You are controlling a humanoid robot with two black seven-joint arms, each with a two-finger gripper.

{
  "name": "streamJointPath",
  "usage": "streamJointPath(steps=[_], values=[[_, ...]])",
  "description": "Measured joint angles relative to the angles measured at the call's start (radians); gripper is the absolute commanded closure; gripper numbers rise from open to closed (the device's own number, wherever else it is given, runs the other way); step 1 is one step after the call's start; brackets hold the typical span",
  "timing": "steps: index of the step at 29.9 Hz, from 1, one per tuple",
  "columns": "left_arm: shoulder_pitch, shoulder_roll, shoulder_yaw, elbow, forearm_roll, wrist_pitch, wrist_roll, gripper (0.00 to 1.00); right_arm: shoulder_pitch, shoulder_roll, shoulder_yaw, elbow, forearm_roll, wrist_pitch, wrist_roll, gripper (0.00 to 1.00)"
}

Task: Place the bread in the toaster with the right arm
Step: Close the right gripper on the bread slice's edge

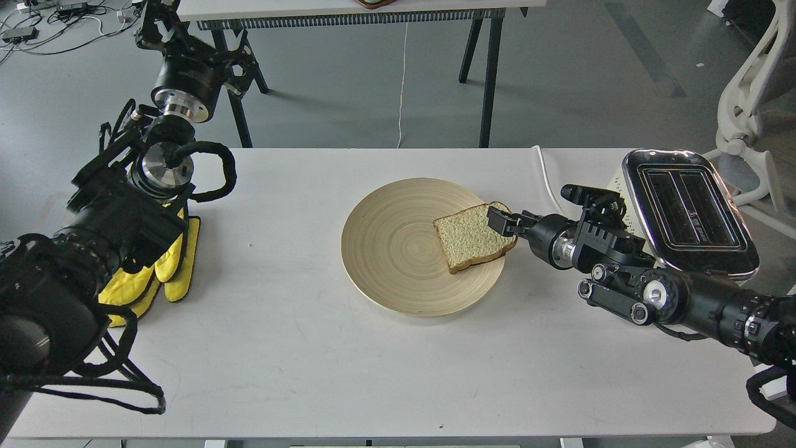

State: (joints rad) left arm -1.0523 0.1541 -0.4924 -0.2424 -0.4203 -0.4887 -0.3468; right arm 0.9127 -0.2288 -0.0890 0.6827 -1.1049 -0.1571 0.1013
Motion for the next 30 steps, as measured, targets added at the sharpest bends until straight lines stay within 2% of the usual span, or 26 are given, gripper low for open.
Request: streamJointPath(steps=[12,23,27,30], values=[[0.000,0.000,0.002,0.000,0.000,0.000,0.002,0.00,-0.013,0.007,0.007,-0.029,0.023,0.002,-0.013,0.42],[0.000,-0.001,0.002,0.000,0.000,0.000,0.002,0.00,-0.015,0.020,0.008,-0.030,0.063,0.002,-0.014,0.71],[0.000,-0.001,0.003,0.000,0.000,0.000,0.002,0.00,-0.015,0.020,0.008,-0.029,0.069,0.002,-0.014,0.86],[0.000,-0.001,0.002,0.000,0.000,0.000,0.002,0.00,-0.015,0.020,0.011,-0.029,0.071,0.002,-0.014,0.93]])
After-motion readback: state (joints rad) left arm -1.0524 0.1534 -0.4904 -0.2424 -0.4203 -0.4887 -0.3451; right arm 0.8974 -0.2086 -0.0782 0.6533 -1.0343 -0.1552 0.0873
